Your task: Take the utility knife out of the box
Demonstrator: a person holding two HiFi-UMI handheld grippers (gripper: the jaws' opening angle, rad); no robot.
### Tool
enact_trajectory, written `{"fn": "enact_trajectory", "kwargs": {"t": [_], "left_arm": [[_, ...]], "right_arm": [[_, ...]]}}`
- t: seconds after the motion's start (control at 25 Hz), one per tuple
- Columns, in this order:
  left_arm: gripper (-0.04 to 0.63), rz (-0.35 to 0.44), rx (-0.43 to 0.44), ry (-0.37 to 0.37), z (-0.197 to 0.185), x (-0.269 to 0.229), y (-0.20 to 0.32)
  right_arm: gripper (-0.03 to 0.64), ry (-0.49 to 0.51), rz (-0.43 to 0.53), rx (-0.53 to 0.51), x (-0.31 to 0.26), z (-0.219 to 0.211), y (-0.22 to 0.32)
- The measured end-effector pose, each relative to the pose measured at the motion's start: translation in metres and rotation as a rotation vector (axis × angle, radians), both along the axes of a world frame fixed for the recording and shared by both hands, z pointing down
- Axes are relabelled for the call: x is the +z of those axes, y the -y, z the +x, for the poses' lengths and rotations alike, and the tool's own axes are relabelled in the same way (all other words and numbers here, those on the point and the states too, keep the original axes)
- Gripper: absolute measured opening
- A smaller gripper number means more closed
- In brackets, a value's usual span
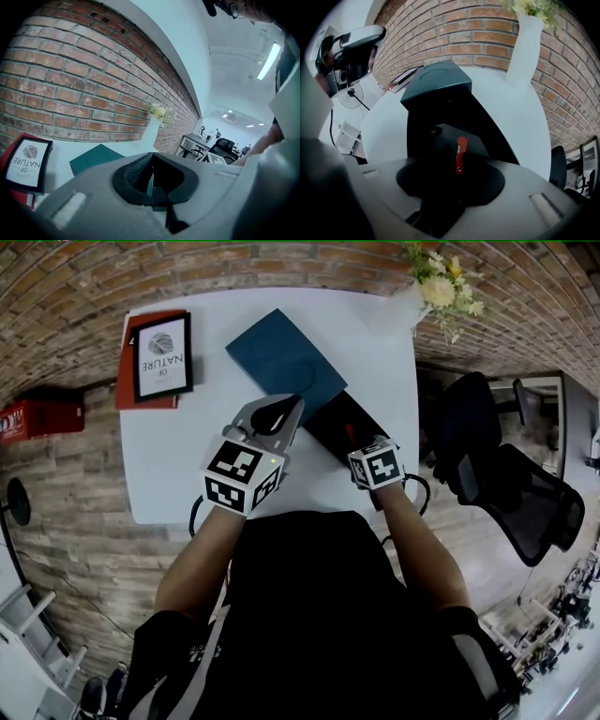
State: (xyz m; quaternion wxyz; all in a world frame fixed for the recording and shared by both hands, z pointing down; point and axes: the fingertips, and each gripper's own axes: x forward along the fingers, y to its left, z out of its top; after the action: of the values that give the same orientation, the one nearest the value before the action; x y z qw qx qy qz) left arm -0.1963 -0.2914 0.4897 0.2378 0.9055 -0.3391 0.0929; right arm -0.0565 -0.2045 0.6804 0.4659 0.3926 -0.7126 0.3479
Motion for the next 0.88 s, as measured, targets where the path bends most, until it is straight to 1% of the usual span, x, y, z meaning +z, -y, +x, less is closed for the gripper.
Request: {"fn": "enact_trajectory", "kwargs": {"t": [0.12,0.48,0.68,0.84,0.88], "left_arm": [[0.008,-0.003,-0.001,-0.001,-0.002,0.0018,0.0011],[0.008,-0.006,0.002,-0.008,-0.0033,0.0028,0.0],[0.008,-0.007,-0.001,-0.011,-0.0056,0.0048,-0.0004],[0.008,-0.011,-0.005,-0.01,-0.0074,0.0059,-0.0007],[0.008,-0.012,-0.005,-0.009,-0.0076,0.0061,-0.001]], "right_arm": [[0.146,-0.011,0.002,0.002,0.0007,0.0012,0.0008],[0.152,-0.034,0.0,0.013,-0.0006,0.0061,-0.0002],[0.15,-0.053,0.019,0.014,-0.002,0.0085,0.0021],[0.15,-0.057,-0.002,0.024,0.0048,0.0086,0.0],[0.14,-0.061,-0.001,0.026,0.0058,0.0096,-0.0001]]}}
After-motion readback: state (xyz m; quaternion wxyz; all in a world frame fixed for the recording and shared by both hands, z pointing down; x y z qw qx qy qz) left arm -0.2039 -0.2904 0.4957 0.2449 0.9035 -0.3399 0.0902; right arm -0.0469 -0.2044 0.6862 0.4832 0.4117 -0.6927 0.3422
